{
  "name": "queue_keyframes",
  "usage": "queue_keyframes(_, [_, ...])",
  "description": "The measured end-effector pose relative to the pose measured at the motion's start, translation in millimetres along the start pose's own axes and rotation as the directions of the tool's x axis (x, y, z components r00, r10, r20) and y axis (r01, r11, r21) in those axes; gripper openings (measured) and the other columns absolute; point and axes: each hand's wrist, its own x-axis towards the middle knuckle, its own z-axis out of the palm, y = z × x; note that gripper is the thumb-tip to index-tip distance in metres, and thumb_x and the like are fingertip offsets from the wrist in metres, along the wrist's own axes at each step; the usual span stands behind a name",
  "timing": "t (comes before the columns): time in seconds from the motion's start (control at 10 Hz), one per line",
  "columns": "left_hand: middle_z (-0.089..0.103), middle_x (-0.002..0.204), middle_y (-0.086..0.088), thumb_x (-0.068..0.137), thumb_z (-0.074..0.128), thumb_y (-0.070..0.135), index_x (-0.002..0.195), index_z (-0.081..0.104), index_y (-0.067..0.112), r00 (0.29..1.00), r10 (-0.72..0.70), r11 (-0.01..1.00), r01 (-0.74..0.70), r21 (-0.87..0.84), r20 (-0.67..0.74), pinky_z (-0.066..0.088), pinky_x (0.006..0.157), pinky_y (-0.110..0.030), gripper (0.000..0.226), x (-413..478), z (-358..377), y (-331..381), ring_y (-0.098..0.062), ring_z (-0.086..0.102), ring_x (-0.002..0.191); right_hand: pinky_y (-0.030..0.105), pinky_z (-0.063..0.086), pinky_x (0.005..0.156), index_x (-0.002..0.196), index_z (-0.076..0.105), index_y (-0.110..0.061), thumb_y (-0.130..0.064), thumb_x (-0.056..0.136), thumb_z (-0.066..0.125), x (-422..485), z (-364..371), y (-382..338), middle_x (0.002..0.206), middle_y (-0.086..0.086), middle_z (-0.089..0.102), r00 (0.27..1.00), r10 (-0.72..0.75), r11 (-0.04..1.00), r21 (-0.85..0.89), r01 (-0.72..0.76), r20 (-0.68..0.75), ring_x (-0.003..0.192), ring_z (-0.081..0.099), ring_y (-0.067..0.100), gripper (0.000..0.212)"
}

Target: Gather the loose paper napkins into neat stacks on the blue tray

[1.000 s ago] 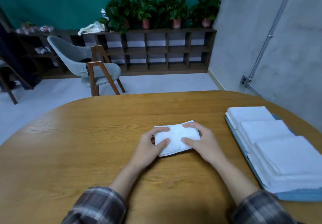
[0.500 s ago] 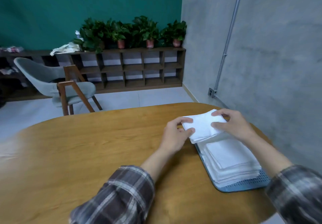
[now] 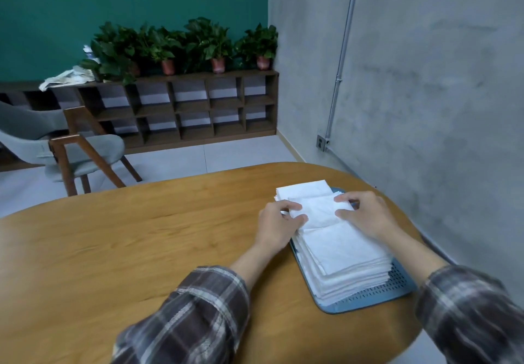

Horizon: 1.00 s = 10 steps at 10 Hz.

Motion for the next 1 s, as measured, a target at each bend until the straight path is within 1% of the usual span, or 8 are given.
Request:
queue_keyframes(0.1, [0.065,0.095,0.008,0.088,0.085,0.028,0.107,0.080,0.024,0.999,0.023,0.988,-0.027,0.151,0.032,0.041,0.079,-0.016,0.020,-1.9,2.2,-3.3,-0.012,0.056,0.092,0.017,0.040,0.078,0.115,0.080,-0.025,-0.019,0.086,0.085,0.2,-0.3,2.6,0.118,-0.007,0.068,1.000,0.018,1.000,-0.016,-0.018,0.023,0.102,0.059,0.010,0.030])
queue_keyframes(0.2, [0.050,0.132,0.000,0.087,0.085,0.029,0.108,0.078,0.026,0.996,0.088,0.977,-0.088,0.193,0.008,0.035,0.100,-0.014,0.022,-3.2,-1.0,-0.5,-0.014,0.047,0.125,0.024,0.039,0.094,0.119,0.078,-0.021,-0.014,0.090,0.080,-1.0,1.2,2.4,0.126,-0.001,0.065,0.994,-0.100,0.993,-0.065,0.097,-0.054,0.113,0.058,0.016,0.030])
queue_keyframes(0.3, [0.033,0.158,0.000,0.097,0.072,0.042,0.130,0.069,0.027,0.980,0.199,0.932,-0.190,0.309,0.004,0.027,0.120,-0.035,0.037,-8.9,-0.6,19.5,-0.020,0.028,0.149,0.038,0.034,0.118,0.138,0.067,-0.028,-0.028,0.102,0.065,-5.8,0.3,-5.2,0.151,-0.008,0.051,0.959,-0.283,0.945,-0.176,0.276,-0.015,0.143,0.043,0.018,0.036])
queue_keyframes(0.4, [0.003,0.177,-0.002,0.103,0.048,0.062,0.165,0.030,0.021,0.962,0.121,0.829,-0.233,0.508,0.243,0.007,0.129,-0.042,0.076,-23.6,9.7,37.9,-0.021,-0.001,0.163,0.046,0.018,0.128,0.161,0.040,-0.032,-0.041,0.111,0.045,-14.2,3.4,-11.6,0.173,-0.014,0.018,0.941,-0.258,0.874,-0.361,0.324,0.221,0.161,0.012,0.015,0.051])
queue_keyframes(0.5, [-0.021,0.174,-0.001,0.102,0.028,0.075,0.168,-0.006,0.017,0.903,-0.040,0.737,-0.263,0.623,0.428,-0.005,0.132,-0.046,0.094,-35.9,20.0,28.1,-0.017,-0.021,0.160,0.044,0.006,0.131,0.168,0.014,-0.032,-0.045,0.114,0.029,-21.7,10.9,-4.0,0.175,-0.013,-0.006,0.921,-0.139,0.852,-0.430,0.299,0.364,0.162,-0.008,0.011,0.057])
queue_keyframes(0.6, [-0.032,0.170,0.003,0.102,0.025,0.076,0.166,-0.017,0.019,0.880,-0.084,0.751,-0.252,0.610,0.467,-0.003,0.131,-0.052,0.095,-45.4,26.3,9.8,-0.014,-0.031,0.156,0.042,0.002,0.132,0.168,0.006,-0.032,-0.045,0.114,0.019,-25.6,22.9,9.6,0.173,-0.017,-0.010,0.914,-0.117,0.879,-0.387,0.277,0.388,0.160,-0.013,0.006,0.057])
queue_keyframes(0.8, [-0.038,0.166,0.005,0.105,0.026,0.067,0.165,-0.020,0.022,0.880,-0.077,0.765,-0.249,0.594,0.468,-0.007,0.128,-0.055,0.088,-46.7,30.9,1.4,-0.011,-0.036,0.153,0.027,-0.004,0.129,0.167,0.008,-0.036,-0.044,0.114,0.021,-21.4,33.1,24.4,0.170,-0.025,-0.008,0.915,-0.136,0.902,-0.335,0.273,0.380,0.157,-0.012,-0.002,0.054])
queue_keyframes(1.0, [-0.036,0.168,0.004,0.104,0.025,0.070,0.165,-0.018,0.024,0.865,-0.124,0.781,-0.218,0.585,0.487,-0.006,0.129,-0.058,0.088,-42.8,24.0,13.8,-0.014,-0.033,0.155,0.037,-0.003,0.132,0.167,0.013,-0.036,-0.047,0.114,0.026,-22.1,22.4,9.4,0.170,-0.024,-0.005,0.909,-0.097,0.934,-0.280,0.224,0.406,0.160,-0.010,0.004,0.055])
